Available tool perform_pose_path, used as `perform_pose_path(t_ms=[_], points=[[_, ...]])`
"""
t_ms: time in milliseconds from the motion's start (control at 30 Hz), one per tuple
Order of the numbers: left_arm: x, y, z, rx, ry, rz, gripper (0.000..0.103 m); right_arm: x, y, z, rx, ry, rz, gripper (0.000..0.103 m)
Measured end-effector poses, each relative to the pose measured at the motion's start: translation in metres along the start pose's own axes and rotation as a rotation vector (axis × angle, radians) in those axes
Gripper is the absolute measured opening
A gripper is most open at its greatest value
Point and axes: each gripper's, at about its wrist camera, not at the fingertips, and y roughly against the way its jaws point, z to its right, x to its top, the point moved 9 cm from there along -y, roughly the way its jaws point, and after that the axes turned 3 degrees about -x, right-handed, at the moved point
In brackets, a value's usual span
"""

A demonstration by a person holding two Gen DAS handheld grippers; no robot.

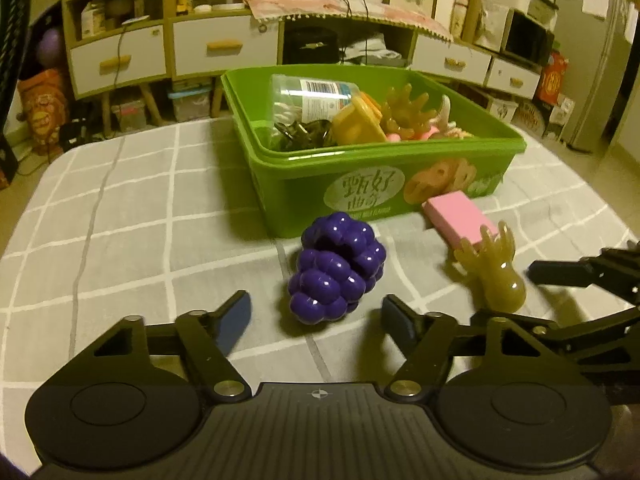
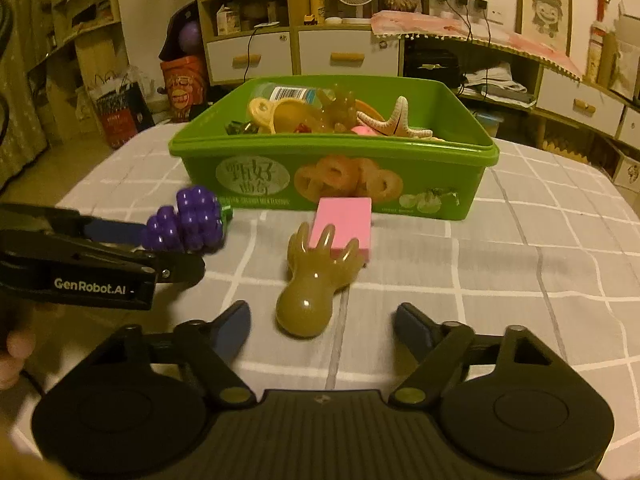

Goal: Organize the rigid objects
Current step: 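Grasp the purple grapes with the left tool while the right tool grasps the brown octopus toy, then carry the grapes with the left tool while the right tool carries the octopus over the bin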

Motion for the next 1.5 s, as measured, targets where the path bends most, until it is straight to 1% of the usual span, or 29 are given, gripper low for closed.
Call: perform_pose_path(t_ms=[67,133,200,233,267,300,367,400,467,500,567,900,1067,1233,1367,1500], points=[[0.001,0.001,0.001,-0.013,0.003,0.003,0.066,0.003,0.001,-0.001,0.019,-0.020,-0.002,0.055],[0.002,0.001,0.003,-0.025,0.006,0.006,0.063,0.006,0.001,-0.001,0.039,-0.034,0.000,0.051],[0.002,0.001,0.005,-0.031,0.009,0.007,0.059,0.008,0.002,-0.002,0.039,-0.037,0.008,0.048],[0.003,0.001,0.006,-0.034,0.011,0.009,0.057,0.008,0.002,-0.002,0.039,-0.035,0.012,0.045],[0.003,0.001,0.006,-0.037,0.013,0.013,0.054,0.008,0.002,-0.003,0.041,-0.032,0.014,0.041],[0.003,0.001,0.007,-0.040,0.017,0.016,0.052,0.009,0.002,-0.004,0.043,-0.029,0.013,0.039],[0.004,0.002,0.008,-0.044,0.019,0.021,0.051,0.009,0.003,-0.005,0.048,-0.026,0.012,0.034],[0.004,0.002,0.009,-0.046,0.017,0.021,0.048,0.010,0.003,-0.005,0.049,-0.025,0.015,0.033],[0.004,0.002,0.010,-0.046,0.014,0.019,0.044,0.010,0.004,-0.004,0.054,-0.028,0.018,0.026],[0.004,0.002,0.011,-0.047,0.017,0.017,0.044,0.011,0.005,-0.004,0.058,-0.032,0.018,0.024],[0.004,0.003,0.012,-0.048,0.019,0.017,0.044,0.012,0.007,-0.002,0.070,-0.047,0.015,0.017],[0.004,0.008,0.023,-0.069,0.030,0.000,0.043,0.009,0.016,0.013,0.143,-0.187,-0.049,0.016],[0.004,0.012,0.029,-0.086,0.045,-0.009,0.043,0.006,0.020,0.023,0.163,-0.261,-0.081,0.016],[0.008,0.020,0.035,-0.099,0.075,-0.011,0.043,0.008,0.025,0.028,0.150,-0.282,-0.118,0.016],[0.014,0.029,0.039,-0.106,0.087,0.004,0.043,0.013,0.032,0.030,0.166,-0.304,-0.122,0.016],[0.024,0.041,0.042,-0.120,0.093,0.037,0.043,0.018,0.038,0.032,0.176,-0.318,-0.117,0.016]])
